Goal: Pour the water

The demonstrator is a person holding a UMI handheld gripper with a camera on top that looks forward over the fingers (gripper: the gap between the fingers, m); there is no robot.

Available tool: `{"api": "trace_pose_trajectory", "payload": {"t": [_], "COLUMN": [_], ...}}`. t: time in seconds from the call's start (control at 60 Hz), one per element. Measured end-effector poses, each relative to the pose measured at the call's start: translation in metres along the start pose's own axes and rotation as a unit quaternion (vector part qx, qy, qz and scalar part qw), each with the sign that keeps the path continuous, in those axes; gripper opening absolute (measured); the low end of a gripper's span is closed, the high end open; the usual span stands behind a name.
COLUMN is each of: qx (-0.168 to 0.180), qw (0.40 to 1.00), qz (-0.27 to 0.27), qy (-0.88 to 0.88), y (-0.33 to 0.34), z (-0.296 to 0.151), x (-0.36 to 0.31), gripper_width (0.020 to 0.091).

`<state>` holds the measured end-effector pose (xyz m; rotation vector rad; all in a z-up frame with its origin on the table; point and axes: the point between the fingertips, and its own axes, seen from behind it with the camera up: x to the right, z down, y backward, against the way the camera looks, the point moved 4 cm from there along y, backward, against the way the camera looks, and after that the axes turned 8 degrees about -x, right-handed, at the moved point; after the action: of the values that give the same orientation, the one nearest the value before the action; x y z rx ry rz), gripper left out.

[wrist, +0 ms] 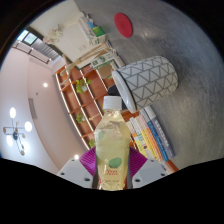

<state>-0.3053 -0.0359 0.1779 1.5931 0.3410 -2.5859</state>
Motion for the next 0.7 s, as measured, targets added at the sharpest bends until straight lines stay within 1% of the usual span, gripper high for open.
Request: {"api": "trace_pose_trajectory", "payload": {"t": [0.1,0.117,0.133,0.233,0.283,0.383,0.4,0.45,0.467,0.517,0.567,0.633,0.7], "qx": [0.003,0.002,0.000,-0.003,-0.008,-0.018,-0.022,-0.038,-0.043,-0.059,-0.064,-0.066,-0.066], "qw": [0.999,0.999,0.999,0.999,0.999,0.999,0.998,0.988,0.983,0.960,0.928,0.875,0.807], "qz": [0.001,0.001,0.002,0.008,0.011,0.036,0.038,0.063,0.071,0.084,0.096,0.084,0.092], "qy": [-0.037,-0.041,-0.041,-0.046,-0.034,0.031,0.047,0.133,0.165,0.259,0.355,0.472,0.579], "y": [0.001,0.013,-0.001,0.007,-0.001,0.000,0.009,0.000,-0.002,0.002,-0.006,-0.007,-0.010], "z": [-0.001,0.002,-0.002,0.001,-0.003,0.004,0.009,0.013,0.014,0.022,0.025,0.026,0.026], "x": [0.002,-0.001,0.000,-0.001,-0.001,-0.002,-0.006,-0.007,-0.009,-0.017,-0.031,-0.057,-0.080], "gripper_width": [0.0392,0.0393,0.0392,0.0393,0.0393,0.0394,0.0393,0.0395,0.0408,0.0409,0.0409,0.0408,0.0407]}}
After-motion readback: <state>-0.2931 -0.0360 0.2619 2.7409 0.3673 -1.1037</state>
